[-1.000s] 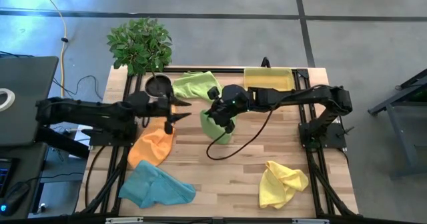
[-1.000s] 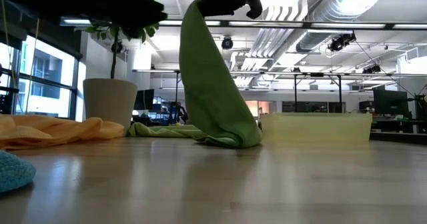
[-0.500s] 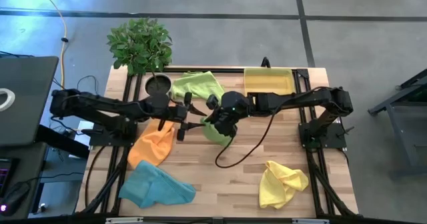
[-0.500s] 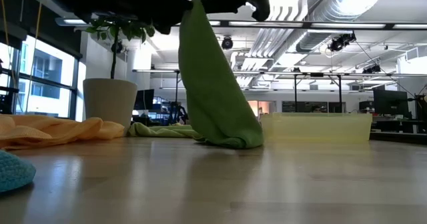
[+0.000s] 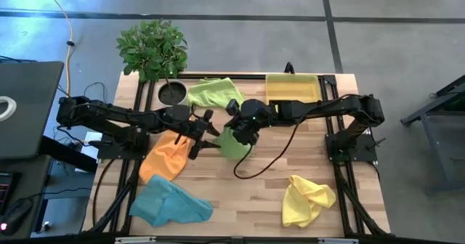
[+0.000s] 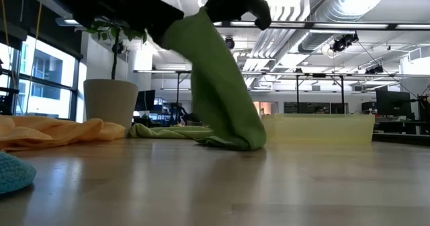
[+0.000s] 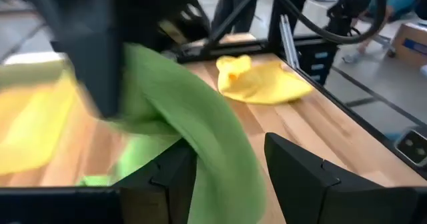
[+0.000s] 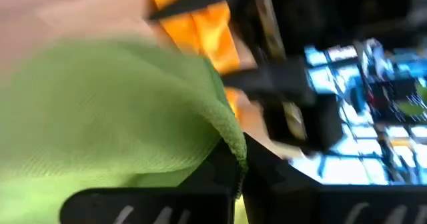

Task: Fold microfiber towels
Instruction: Fold the green microfiber towel

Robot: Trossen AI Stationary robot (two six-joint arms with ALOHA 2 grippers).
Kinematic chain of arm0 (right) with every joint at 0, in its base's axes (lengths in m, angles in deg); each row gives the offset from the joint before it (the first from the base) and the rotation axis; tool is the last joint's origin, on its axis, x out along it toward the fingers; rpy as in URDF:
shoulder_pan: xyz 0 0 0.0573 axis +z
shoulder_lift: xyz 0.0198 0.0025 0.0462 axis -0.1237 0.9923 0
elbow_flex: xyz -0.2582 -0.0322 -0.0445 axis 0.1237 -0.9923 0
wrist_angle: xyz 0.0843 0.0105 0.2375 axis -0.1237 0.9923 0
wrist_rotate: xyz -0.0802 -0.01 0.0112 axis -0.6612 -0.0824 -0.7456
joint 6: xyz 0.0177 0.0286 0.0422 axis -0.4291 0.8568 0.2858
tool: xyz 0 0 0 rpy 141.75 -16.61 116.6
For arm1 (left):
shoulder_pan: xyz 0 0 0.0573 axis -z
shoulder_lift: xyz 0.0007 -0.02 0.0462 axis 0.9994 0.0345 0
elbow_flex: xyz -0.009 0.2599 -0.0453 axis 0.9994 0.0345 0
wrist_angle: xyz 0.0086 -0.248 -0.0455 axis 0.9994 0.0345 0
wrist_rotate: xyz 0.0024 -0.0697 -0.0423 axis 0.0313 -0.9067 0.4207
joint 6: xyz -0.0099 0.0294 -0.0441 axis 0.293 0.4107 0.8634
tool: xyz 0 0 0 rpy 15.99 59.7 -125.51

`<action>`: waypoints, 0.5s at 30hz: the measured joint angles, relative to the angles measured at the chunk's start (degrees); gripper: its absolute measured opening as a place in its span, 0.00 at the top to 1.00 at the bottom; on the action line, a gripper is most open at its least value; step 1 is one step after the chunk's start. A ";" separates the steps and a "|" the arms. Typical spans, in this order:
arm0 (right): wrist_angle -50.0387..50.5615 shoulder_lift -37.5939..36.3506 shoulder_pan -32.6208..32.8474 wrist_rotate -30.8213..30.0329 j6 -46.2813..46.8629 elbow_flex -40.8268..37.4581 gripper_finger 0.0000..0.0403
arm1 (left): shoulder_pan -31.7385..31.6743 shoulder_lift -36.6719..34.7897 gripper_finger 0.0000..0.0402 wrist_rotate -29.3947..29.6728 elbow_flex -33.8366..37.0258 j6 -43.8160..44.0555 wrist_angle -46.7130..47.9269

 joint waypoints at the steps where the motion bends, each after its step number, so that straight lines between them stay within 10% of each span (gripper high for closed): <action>1: 0.10 0.00 0.00 -1.80 -0.02 0.00 1.00 | 0.16 0.00 0.59 -0.17 0.02 0.16 1.09; 15: 0.74 0.00 0.75 -4.83 1.67 0.00 1.00 | 2.15 0.00 0.60 10.48 0.06 4.03 2.78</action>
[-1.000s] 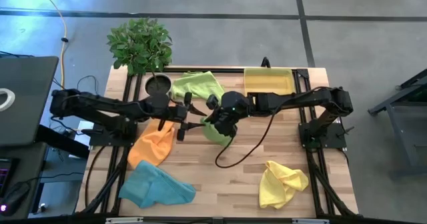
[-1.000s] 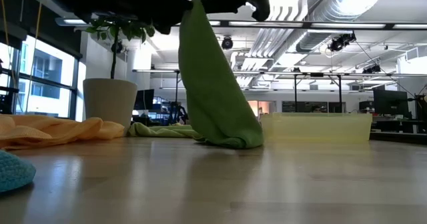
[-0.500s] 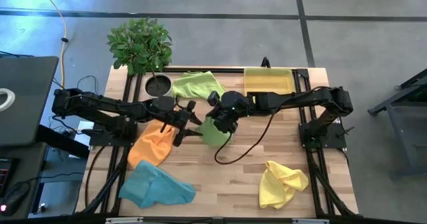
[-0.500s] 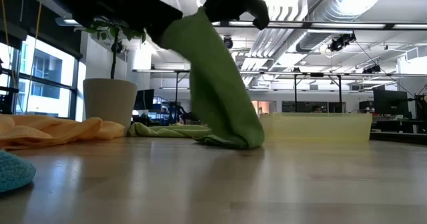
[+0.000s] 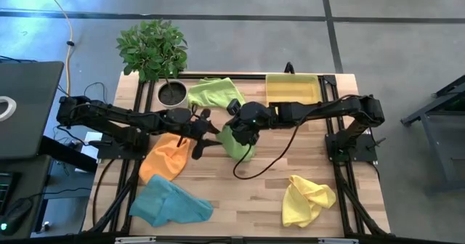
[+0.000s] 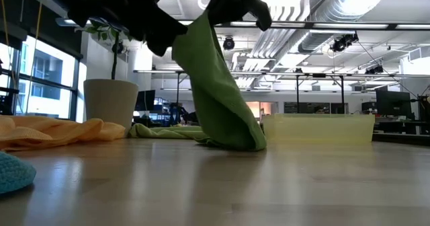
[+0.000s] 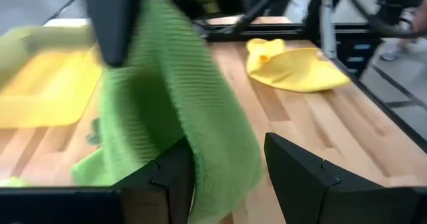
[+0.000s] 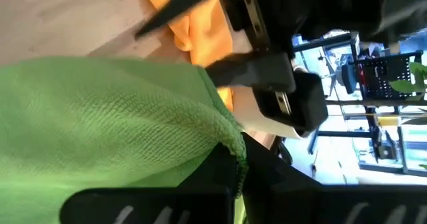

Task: Fold microfiber towels
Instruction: Fold the green microfiber towel

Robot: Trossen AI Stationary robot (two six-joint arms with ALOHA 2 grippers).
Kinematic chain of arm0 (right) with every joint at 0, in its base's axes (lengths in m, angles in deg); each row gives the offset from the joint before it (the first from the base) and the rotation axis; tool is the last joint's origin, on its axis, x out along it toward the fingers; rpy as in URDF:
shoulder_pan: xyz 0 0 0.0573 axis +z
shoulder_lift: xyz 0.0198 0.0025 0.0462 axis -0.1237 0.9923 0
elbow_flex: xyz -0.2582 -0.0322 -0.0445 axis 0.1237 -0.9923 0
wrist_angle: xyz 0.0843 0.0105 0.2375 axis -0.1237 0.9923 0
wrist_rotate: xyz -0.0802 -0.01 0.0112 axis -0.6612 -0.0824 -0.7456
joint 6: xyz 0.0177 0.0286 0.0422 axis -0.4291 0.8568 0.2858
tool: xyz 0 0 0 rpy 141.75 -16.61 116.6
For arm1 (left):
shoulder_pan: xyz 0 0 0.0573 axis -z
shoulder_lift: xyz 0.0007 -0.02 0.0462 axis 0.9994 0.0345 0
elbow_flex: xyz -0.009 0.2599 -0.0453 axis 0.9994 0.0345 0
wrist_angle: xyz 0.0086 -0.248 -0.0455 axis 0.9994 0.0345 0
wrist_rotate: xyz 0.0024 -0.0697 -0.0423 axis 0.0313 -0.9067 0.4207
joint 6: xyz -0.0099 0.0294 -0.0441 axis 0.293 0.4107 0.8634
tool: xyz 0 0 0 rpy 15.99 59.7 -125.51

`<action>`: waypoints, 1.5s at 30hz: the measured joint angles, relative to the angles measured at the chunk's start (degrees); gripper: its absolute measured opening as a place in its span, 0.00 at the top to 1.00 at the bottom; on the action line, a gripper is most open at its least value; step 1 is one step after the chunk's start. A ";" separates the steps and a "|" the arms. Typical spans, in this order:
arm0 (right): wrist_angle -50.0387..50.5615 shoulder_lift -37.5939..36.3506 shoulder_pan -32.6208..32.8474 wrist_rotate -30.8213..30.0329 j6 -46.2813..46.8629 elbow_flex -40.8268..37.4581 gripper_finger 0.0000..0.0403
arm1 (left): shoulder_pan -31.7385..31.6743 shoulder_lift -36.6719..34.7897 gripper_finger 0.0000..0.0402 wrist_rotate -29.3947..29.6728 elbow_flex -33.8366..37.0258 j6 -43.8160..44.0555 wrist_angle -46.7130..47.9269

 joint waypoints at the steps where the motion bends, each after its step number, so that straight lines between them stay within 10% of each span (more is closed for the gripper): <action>1: 0.00 0.00 0.01 0.05 0.68 0.00 1.00 | 0.00 0.00 0.61 0.08 0.00 0.27 0.58; 11: 0.06 0.00 -0.03 0.09 14.01 0.00 1.00 | 0.43 0.00 0.98 0.28 0.00 2.98 2.79; 27: -4.02 -0.04 -1.91 4.50 44.85 -13.95 0.63 | 0.42 0.00 1.00 0.53 0.00 14.28 22.96; 37: -43.71 0.74 -7.21 4.13 49.96 -33.88 0.65 | 3.03 0.00 1.00 0.13 0.00 15.31 32.51; 45: -50.11 11.02 -8.01 9.01 51.26 -32.25 0.65 | 3.48 0.20 1.00 -5.18 0.00 14.06 32.88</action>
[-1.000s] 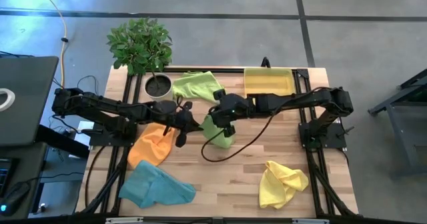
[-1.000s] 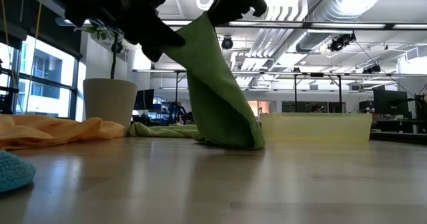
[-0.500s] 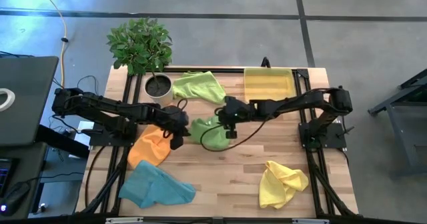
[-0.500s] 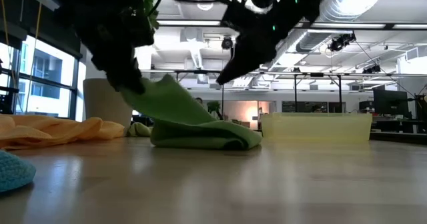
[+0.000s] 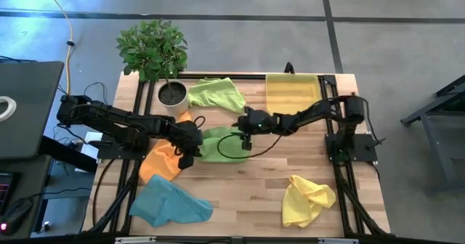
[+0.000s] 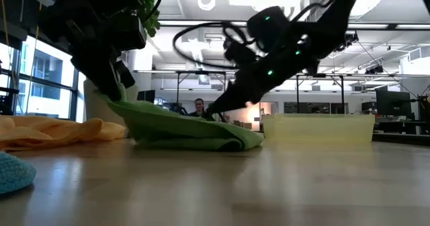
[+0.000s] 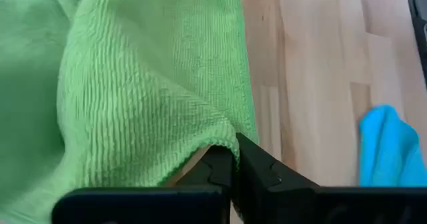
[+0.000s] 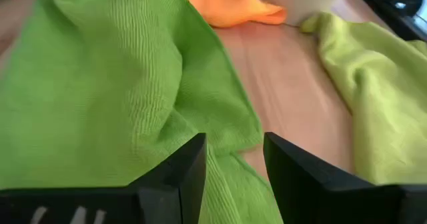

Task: Fold microfiber towels
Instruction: Fold the green microfiber towel

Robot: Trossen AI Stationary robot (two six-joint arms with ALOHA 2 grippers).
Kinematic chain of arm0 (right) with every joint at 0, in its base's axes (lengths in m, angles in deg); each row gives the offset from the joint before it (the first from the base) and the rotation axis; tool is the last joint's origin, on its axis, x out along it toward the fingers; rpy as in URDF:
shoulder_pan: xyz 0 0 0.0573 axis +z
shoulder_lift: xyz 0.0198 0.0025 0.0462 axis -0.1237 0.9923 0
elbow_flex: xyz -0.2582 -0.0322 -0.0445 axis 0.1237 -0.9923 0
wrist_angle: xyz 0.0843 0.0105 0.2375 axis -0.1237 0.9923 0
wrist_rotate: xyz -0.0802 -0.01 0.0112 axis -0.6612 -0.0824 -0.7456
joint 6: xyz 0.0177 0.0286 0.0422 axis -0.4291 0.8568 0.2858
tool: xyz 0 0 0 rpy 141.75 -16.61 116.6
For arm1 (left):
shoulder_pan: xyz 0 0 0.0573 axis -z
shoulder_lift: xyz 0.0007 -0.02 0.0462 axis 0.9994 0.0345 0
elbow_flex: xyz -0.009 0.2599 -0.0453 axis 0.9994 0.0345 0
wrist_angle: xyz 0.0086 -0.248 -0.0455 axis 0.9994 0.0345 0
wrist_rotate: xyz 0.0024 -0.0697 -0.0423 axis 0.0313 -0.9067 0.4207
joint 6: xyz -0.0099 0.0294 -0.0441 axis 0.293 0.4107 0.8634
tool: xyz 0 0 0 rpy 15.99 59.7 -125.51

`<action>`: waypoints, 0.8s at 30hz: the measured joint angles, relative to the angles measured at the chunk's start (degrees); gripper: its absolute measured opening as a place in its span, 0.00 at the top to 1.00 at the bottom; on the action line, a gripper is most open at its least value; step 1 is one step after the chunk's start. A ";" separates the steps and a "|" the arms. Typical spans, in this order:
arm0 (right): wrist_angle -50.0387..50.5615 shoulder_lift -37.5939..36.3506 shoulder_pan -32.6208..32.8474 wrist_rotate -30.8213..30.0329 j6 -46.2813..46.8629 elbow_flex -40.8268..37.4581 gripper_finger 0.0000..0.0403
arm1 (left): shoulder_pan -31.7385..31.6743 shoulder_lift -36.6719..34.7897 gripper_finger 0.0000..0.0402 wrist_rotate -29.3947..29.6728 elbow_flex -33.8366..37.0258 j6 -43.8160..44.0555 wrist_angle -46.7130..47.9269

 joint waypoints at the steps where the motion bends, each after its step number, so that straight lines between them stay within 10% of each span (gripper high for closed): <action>1: 0.03 1.53 0.00 -0.04 -0.60 1.35 0.65 | 0.00 0.00 1.00 -0.62 0.00 0.05 0.04; 24: 20.07 18.30 -9.21 18.95 -5.81 25.79 0.65 | 0.70 0.02 1.00 -3.38 0.01 -1.43 3.96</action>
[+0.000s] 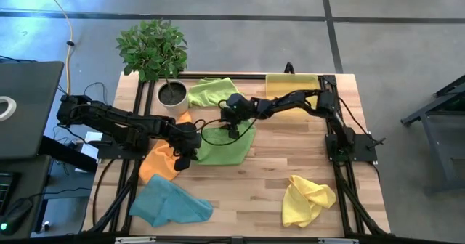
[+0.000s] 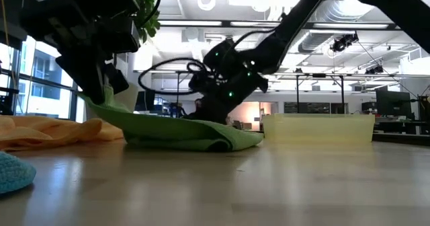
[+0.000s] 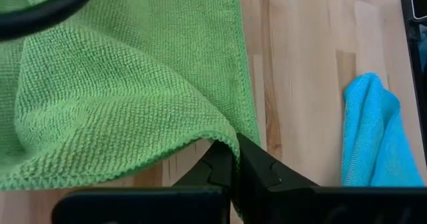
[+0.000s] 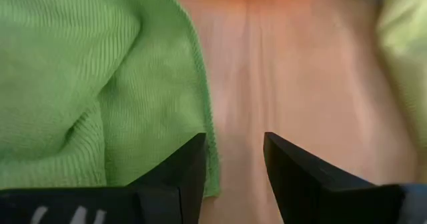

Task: Fold microfiber towels
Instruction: Fold the green microfiber towel

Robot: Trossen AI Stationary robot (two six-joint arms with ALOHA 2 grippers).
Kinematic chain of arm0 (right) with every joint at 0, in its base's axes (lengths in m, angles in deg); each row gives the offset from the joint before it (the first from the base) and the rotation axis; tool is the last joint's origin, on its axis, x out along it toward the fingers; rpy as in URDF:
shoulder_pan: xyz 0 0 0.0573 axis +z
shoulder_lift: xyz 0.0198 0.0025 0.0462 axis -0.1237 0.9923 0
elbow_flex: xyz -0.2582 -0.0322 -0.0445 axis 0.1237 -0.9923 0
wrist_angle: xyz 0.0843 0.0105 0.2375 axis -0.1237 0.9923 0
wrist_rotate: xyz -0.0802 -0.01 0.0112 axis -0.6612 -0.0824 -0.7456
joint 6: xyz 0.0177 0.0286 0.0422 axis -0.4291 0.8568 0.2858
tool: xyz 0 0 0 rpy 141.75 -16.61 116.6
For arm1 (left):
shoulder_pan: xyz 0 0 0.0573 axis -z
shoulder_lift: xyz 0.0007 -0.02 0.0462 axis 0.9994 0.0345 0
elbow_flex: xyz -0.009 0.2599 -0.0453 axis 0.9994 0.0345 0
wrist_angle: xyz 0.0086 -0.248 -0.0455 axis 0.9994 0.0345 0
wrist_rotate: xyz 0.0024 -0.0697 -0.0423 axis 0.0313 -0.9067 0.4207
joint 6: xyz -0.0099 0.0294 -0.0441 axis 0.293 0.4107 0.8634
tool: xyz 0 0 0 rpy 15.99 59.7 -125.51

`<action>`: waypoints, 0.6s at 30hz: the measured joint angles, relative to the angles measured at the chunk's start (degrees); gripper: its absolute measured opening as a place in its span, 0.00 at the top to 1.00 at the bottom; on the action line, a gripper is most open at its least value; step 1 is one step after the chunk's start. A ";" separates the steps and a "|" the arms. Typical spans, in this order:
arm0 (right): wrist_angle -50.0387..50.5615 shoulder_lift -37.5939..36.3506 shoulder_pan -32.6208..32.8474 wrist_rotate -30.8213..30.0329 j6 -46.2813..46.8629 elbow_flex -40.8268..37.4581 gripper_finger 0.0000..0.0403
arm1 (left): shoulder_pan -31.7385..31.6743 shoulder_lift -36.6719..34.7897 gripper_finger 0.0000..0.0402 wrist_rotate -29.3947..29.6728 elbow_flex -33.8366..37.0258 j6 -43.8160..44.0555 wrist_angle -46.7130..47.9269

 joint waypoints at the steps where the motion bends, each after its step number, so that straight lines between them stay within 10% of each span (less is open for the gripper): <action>1: 0.00 0.51 -0.17 1.01 0.48 0.06 0.65 | 0.00 0.00 1.00 0.10 0.00 -0.03 -0.02; 18: 7.64 1.58 -0.41 4.99 2.83 4.80 0.65 | -0.09 0.00 1.00 2.58 0.01 -1.50 0.39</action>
